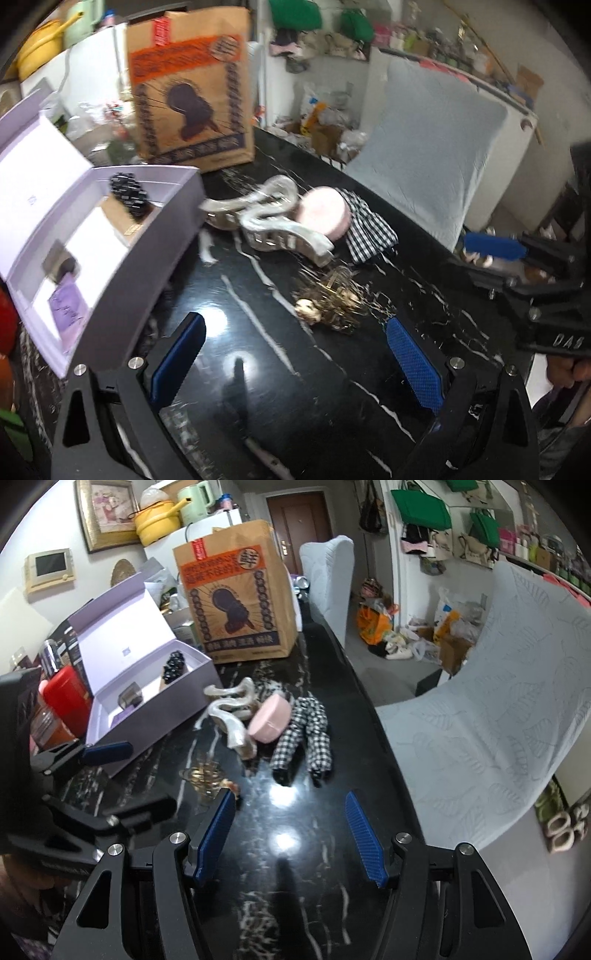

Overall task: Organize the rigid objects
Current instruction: 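Withdraw both open tools from the lavender box back over the table, then grasp the gold wire hair clip with the left tool while the right grasps the gingham scrunchie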

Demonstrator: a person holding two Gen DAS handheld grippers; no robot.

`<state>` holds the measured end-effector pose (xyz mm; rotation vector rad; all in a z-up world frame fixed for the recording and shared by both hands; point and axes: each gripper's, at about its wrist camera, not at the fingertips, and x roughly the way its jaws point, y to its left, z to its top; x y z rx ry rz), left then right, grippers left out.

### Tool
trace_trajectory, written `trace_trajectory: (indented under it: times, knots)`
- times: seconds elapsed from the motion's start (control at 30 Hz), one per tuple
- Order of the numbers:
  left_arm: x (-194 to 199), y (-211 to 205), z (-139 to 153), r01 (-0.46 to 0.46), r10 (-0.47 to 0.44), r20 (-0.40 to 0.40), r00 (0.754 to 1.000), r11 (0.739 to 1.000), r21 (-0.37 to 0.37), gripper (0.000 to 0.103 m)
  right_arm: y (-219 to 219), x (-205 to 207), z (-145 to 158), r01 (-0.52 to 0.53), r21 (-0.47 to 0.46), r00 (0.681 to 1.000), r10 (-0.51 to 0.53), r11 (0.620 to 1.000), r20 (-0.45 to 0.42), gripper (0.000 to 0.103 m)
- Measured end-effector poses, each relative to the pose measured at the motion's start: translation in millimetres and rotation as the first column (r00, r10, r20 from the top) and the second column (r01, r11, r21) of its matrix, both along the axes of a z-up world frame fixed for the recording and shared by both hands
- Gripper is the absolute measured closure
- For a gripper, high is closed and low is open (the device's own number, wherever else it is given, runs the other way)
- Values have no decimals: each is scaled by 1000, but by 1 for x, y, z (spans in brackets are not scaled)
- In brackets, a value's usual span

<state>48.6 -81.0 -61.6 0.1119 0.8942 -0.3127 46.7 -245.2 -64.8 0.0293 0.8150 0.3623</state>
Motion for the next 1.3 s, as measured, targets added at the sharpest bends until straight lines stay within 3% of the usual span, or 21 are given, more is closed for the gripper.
trace_trajectory:
  times: [0.33,0.6,0.73,0.9,1.17,1.23,1.3]
  knots:
    - [18,-22,-20,108,-108,-30,994,994,5,3,-14,22,-14,13,26,998,-11,1000,-60,40]
    - [34,-20,-32,156,-161,-82,984,985,-68,3,-5,46,-24,-29,15,997,30,999,-72,40]
    - [36,-25,-38,194,-196,-73,978,981,-33,4,4,59,-31,-60,2,994,60,998,-92,40]
    - [41,-25,-39,214,-216,-45,975,976,-51,6,15,72,-35,-77,-25,993,74,997,-94,40]
    - [44,-26,-37,192,-194,-31,981,980,-48,18,27,87,-41,-74,-87,994,66,993,-91,40]
    - [42,-29,-36,186,-186,-20,982,982,-19,39,27,88,-42,-66,-86,995,59,994,-82,42]
    - [41,-29,-35,183,-184,-13,983,983,-24,46,26,87,-42,-56,-87,996,50,995,-73,58]
